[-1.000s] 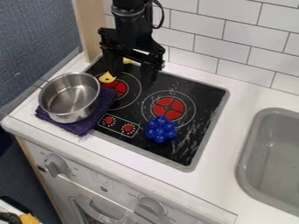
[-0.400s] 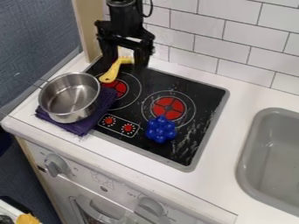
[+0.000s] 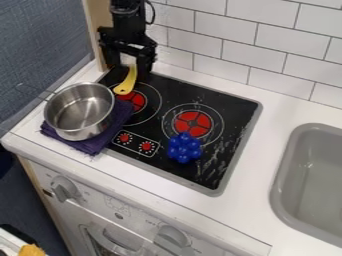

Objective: Move the yellow brush to the right upper side of the stove

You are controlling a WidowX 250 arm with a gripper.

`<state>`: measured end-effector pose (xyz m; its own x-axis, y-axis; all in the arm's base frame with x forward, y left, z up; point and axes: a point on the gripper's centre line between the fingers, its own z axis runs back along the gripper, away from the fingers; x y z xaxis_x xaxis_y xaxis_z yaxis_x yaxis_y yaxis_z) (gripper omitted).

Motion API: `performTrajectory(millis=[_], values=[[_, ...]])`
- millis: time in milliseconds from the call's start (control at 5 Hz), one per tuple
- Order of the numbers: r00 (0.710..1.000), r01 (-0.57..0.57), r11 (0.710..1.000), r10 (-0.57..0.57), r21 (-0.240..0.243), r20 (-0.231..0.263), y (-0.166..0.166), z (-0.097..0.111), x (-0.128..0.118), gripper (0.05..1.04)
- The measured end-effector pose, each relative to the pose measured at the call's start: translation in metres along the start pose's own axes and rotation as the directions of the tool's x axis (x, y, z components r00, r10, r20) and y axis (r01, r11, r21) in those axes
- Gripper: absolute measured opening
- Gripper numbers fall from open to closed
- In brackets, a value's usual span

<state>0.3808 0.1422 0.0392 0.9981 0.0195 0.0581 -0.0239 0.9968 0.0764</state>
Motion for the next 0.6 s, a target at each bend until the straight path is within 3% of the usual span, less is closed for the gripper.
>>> performTrajectory(millis=[600], values=[[0.999,-0.032,0.999,0.033,0.020,-0.031,0.013,-0.024,0.012,1.000]])
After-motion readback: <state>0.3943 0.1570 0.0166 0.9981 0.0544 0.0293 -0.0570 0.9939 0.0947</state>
